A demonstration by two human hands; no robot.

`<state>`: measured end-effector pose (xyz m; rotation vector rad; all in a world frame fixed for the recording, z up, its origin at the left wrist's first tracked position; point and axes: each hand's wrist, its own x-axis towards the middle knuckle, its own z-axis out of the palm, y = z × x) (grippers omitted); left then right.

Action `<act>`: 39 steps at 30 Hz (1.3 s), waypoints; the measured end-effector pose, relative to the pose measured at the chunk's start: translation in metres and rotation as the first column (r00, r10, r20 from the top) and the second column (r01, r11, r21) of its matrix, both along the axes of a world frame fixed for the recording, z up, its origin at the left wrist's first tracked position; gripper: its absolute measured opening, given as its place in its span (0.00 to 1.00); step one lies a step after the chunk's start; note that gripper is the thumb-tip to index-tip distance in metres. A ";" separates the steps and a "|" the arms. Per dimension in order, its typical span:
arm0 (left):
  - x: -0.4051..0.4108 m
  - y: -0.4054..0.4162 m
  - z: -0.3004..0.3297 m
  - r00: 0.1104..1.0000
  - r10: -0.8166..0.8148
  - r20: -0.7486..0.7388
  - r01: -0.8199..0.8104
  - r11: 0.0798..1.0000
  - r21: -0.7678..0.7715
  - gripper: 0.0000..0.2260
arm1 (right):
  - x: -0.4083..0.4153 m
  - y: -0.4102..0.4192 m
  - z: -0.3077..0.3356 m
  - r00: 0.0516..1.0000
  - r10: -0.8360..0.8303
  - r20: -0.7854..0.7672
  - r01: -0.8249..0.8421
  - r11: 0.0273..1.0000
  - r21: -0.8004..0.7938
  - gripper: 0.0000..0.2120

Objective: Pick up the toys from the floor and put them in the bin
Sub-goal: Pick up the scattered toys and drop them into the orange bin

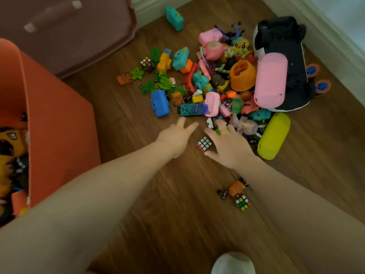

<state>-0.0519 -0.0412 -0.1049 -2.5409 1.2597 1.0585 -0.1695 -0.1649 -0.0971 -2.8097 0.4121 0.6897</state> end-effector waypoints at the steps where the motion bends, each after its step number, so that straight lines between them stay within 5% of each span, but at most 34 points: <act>1: -0.001 -0.003 -0.002 0.999 -0.031 0.019 0.030 0.999 0.013 0.39 | 0.000 0.001 -0.001 1.000 0.003 0.018 -0.003 1.000 0.014 0.30; 10: 0.002 -0.013 -0.008 0.981 -0.153 0.121 0.153 0.988 0.007 0.21 | -0.002 0.023 -0.015 0.999 0.015 -0.050 -0.012 0.998 0.057 0.24; 16: -0.010 -0.007 -0.007 0.969 -0.234 0.077 0.227 0.969 0.092 0.19 | -0.002 0.031 -0.019 0.984 -0.084 -0.155 0.111 0.978 0.177 0.26; 20: -0.014 0.006 0.000 0.995 -0.092 -0.032 0.095 0.988 0.120 0.15 | -0.004 0.029 -0.014 0.923 -0.324 -0.209 0.384 0.825 0.416 0.30; 23: -0.016 0.019 0.012 0.952 0.239 -0.194 -0.244 0.970 -0.003 0.13 | -0.012 0.033 -0.003 0.773 -0.551 -0.315 0.621 0.555 0.553 0.25; 25: -0.017 0.022 0.027 0.710 0.526 -0.469 -0.618 0.784 -0.057 0.07 | -0.011 0.040 0.009 0.639 -0.663 -0.390 0.722 0.344 0.600 0.20; 26: -0.018 0.024 0.040 0.454 0.618 -0.642 -0.796 0.605 0.019 0.03 | -0.006 0.045 0.018 0.563 -0.713 -0.417 0.754 0.236 0.614 0.18; 28: -0.015 0.027 0.064 -0.040 0.584 -0.811 -0.935 0.265 0.237 0.02 | 0.010 0.056 0.039 0.390 -0.789 -0.476 0.755 -0.022 0.655 0.14; 30: -0.011 0.045 0.088 -0.293 0.427 -0.855 -0.929 0.084 0.361 0.04 | 0.030 0.072 0.065 0.287 -0.803 -0.522 0.641 -0.244 0.728 0.13; 34: 0.006 0.101 0.132 -0.452 0.175 -0.875 -0.890 -0.018 0.456 0.08 | 0.061 0.109 0.114 0.437 -0.736 -0.517 0.513 -0.268 0.815 0.14; 39: 0.026 0.174 0.181 -0.310 0.170 -0.935 -0.949 -0.116 0.294 0.06 | 0.091 0.172 0.160 0.636 -0.570 -0.521 0.452 -0.273 0.850 0.17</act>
